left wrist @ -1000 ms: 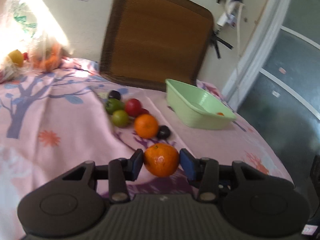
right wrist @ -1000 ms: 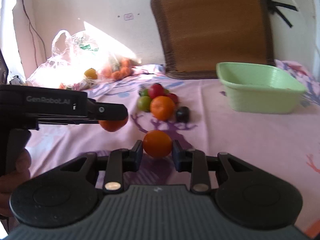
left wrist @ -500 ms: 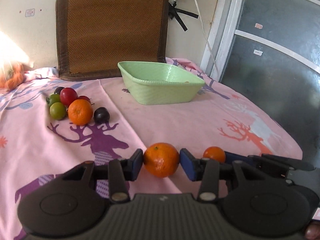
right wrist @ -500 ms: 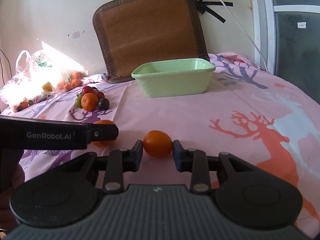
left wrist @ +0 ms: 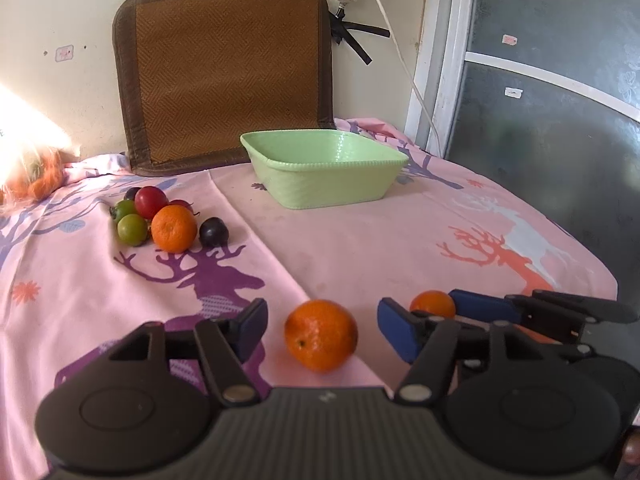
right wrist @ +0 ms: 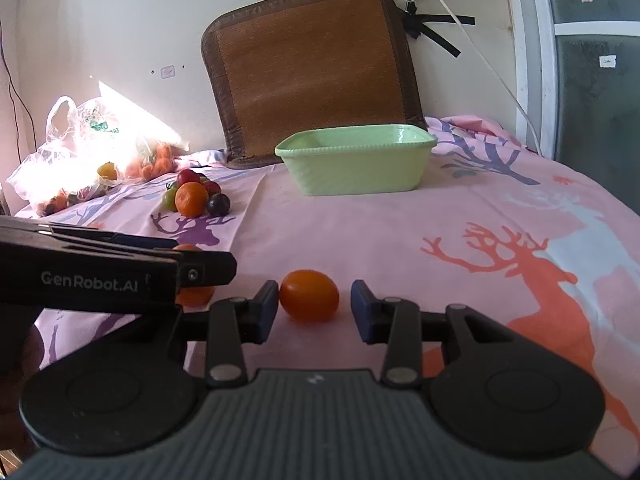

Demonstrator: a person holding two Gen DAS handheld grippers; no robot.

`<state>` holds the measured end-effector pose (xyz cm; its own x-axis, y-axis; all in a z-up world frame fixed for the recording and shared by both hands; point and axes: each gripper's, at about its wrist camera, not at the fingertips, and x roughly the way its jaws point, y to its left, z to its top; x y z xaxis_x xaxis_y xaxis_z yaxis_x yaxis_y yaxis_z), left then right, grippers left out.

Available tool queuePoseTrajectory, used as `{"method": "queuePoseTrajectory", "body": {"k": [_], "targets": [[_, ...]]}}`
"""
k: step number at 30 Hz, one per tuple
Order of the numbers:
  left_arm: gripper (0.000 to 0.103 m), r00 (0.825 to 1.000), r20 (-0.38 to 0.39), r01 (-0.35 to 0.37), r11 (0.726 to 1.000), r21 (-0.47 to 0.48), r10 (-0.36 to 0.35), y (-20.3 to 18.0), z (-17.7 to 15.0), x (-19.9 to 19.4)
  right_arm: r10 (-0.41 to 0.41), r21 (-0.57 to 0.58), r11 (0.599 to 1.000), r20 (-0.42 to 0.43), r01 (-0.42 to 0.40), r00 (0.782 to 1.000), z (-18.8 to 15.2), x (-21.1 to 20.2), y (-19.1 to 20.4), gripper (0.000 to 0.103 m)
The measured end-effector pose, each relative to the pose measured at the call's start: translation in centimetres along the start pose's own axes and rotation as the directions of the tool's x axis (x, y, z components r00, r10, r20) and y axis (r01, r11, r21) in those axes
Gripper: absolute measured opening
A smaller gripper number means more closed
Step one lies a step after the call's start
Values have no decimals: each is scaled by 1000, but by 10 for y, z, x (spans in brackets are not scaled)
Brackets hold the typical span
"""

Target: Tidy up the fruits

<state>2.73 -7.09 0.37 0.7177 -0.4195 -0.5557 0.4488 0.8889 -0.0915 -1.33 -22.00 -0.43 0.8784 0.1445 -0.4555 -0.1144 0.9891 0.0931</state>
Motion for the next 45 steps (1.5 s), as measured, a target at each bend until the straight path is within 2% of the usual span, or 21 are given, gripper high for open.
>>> {"method": "queuePoseTrajectory", "body": {"k": [8, 12, 13, 15, 18, 20, 25, 27, 30, 33, 36, 41, 42, 45], "targets": [[60, 1000, -4, -1, 1000, 16, 1, -2, -7, -6, -12, -38, 999, 7, 12, 1000, -7, -3, 5, 43], [41, 1000, -15, 11, 1000, 6, -11, -1, -7, -5, -21, -50, 999, 11, 21, 1000, -7, -3, 6, 42], [41, 1000, -16, 14, 1000, 4, -14, 0, -7, -4, -20, -50, 999, 12, 20, 1000, -6, -3, 6, 42], [40, 1000, -19, 21, 1000, 3, -21, 0, -5, -3, -11, -47, 999, 9, 11, 1000, -6, -2, 7, 34], [40, 998, -20, 64, 998, -10, -65, 5, 11, 0, 4, -31, 1000, 16, -3, 1000, 1, 0, 3, 34], [40, 997, 5, 73, 997, -8, -73, 9, 33, 4, 21, 0, 1000, 30, -21, 999, 15, 4, -4, 34], [40, 995, 55, 85, 995, -43, -83, 29, 109, 42, 22, 70, 997, 102, -30, 994, 73, 32, -35, 34], [40, 995, 39, 96, 993, -70, -93, 36, 137, 71, 8, 82, 996, 120, -18, 993, 94, 52, -44, 34], [40, 998, -6, 65, 993, -98, -66, 45, 163, 116, -3, 99, 995, 86, -6, 996, 113, 87, -53, 34], [40, 996, -59, 54, 992, -114, -61, 50, 169, 150, -27, 76, 997, 58, 23, 998, 116, 110, -53, 34], [41, 994, -94, 47, 993, -111, -58, 47, 166, 168, -22, 69, 997, 27, 20, 999, 113, 123, -54, 34], [43, 992, -118, 24, 994, -108, -36, 45, 159, 182, -28, 44, 999, 40, 27, 999, 113, 126, -50, 36], [47, 993, -112, 18, 994, -107, -30, 46, 158, 181, -31, 42, 999, 42, 30, 999, 112, 126, -50, 36], [52, 994, -103, 15, 993, -114, -27, 45, 159, 176, -40, 42, 998, 50, 38, 998, 112, 125, -50, 36]]}}
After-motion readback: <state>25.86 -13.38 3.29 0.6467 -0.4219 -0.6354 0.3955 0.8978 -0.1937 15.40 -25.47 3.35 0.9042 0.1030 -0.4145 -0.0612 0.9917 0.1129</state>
